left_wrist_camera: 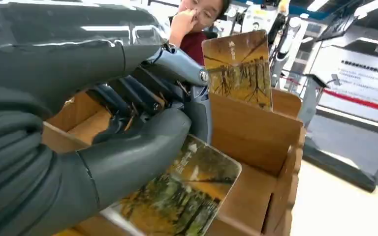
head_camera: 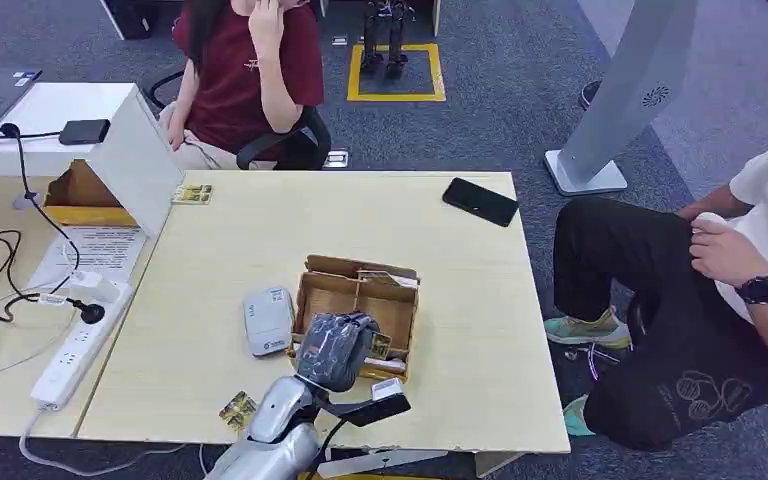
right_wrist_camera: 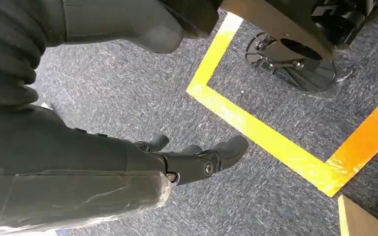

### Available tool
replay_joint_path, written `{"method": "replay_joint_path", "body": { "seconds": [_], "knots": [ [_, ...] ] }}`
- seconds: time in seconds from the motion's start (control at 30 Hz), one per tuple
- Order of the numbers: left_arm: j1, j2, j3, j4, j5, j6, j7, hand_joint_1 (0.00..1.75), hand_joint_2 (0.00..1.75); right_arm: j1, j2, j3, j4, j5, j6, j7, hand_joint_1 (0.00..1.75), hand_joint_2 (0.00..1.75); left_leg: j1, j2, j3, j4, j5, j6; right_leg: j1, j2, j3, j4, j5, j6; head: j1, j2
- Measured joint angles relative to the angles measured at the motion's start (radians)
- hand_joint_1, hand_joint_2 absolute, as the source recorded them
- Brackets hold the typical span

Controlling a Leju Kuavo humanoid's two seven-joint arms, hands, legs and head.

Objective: Pass the card to the sensor for recognition and then transmit it.

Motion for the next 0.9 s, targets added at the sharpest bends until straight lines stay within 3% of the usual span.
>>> {"method": "replay_joint_path", "body": {
  "seconds": [0.33, 0.6, 0.7, 0.9],
  "knots": [
    [0.000, 0.000, 0.000, 0.005, 0.024, 0.002, -0.013, 1.75, 1.75, 0.000, 0.000, 0.000, -0.002, -0.006, 0.000, -0.004, 0.00, 1.75, 0.000, 0.000, 0.000, 0.000, 0.000, 0.000, 0.000, 0.000, 0.000, 0.000, 0.000, 0.000, 0.000, 0.000],
    [-0.012, 0.011, 0.002, 0.004, 0.202, -0.001, -0.109, 1.75, 1.75, 0.000, 0.000, 0.000, -0.002, -0.019, 0.000, -0.010, 0.00, 1.75, 0.000, 0.000, 0.000, 0.000, 0.000, 0.000, 0.000, 0.000, 0.000, 0.000, 0.000, 0.000, 0.000, 0.000],
    [-0.037, 0.050, -0.006, -0.089, 0.258, -0.033, -0.085, 1.75, 1.75, 0.001, 0.000, 0.000, -0.002, -0.030, -0.003, -0.011, 0.00, 1.75, 0.000, 0.000, 0.000, 0.000, 0.000, 0.000, 0.000, 0.000, 0.000, 0.000, 0.000, 0.000, 0.000, 0.000],
    [-0.066, 0.109, -0.026, -0.225, 0.265, -0.057, -0.048, 1.75, 1.75, 0.001, 0.000, 0.000, -0.002, -0.036, -0.004, -0.011, 0.00, 1.75, 0.000, 0.000, 0.000, 0.000, 0.001, 0.000, 0.000, 0.000, 0.000, 0.001, 0.000, 0.000, 0.000, 0.000]
  ]
}}
